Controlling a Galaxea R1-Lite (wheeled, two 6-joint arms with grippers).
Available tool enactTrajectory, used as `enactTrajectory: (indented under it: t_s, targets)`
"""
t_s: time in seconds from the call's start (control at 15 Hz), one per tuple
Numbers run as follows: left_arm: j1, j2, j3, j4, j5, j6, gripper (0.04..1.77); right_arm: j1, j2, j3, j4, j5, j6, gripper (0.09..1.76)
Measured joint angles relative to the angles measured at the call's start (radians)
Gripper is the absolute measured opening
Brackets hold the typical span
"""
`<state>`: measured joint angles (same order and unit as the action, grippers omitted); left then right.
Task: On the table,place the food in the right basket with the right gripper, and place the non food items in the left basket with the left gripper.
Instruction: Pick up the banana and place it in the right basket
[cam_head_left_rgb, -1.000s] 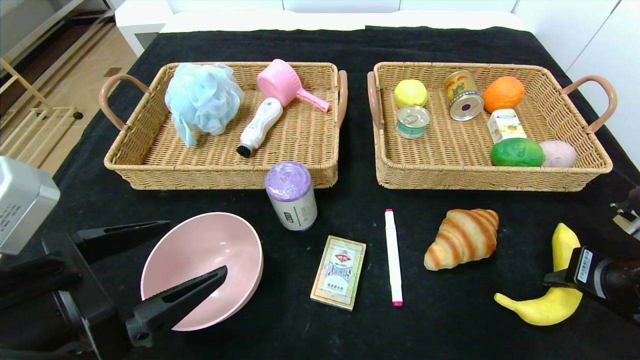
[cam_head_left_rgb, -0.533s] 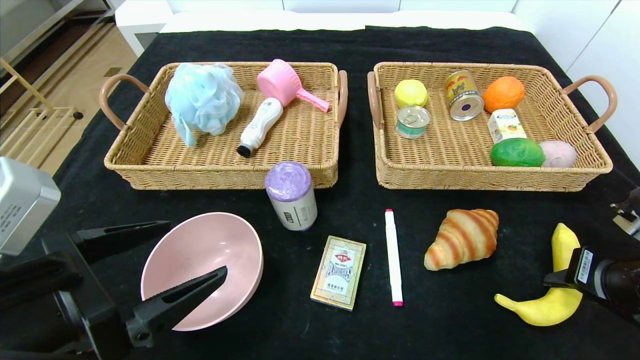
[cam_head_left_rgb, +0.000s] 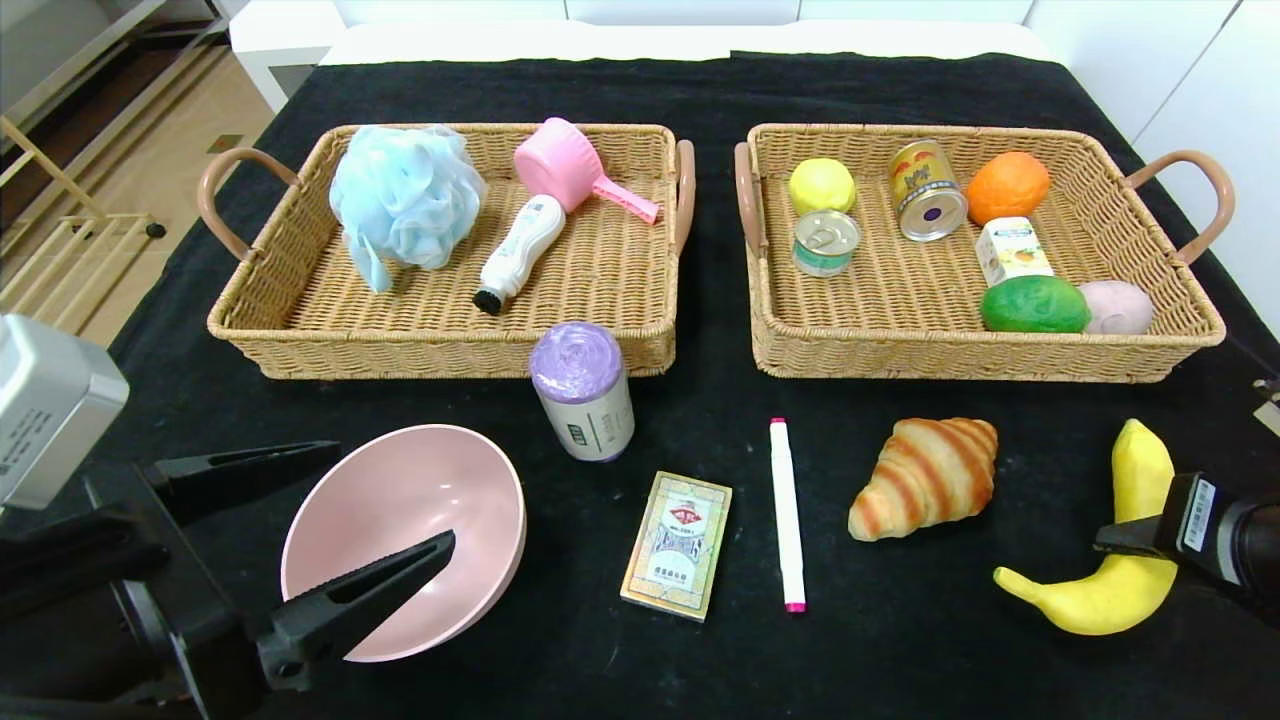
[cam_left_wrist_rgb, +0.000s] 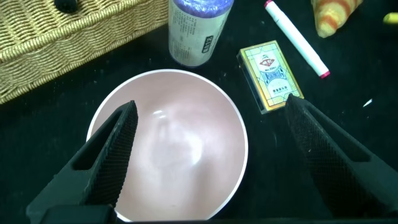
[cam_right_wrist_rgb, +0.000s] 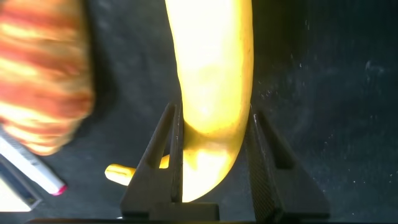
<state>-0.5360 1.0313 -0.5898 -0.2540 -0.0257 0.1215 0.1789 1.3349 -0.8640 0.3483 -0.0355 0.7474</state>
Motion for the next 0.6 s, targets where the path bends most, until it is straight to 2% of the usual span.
enactTrajectory:
  t_s: [0.27,0.6]
  targets:
    - [0.000,-0.001,0.002,-0.002,0.000,0.004,1.72,0.005,-0.018,-0.081,0.037,0.001,-0.015,0.66]
    - [0.001,-0.001,0.002,-0.001,0.000,0.005,1.72,0.042,-0.018,-0.249,0.042,0.001,-0.026,0.66]
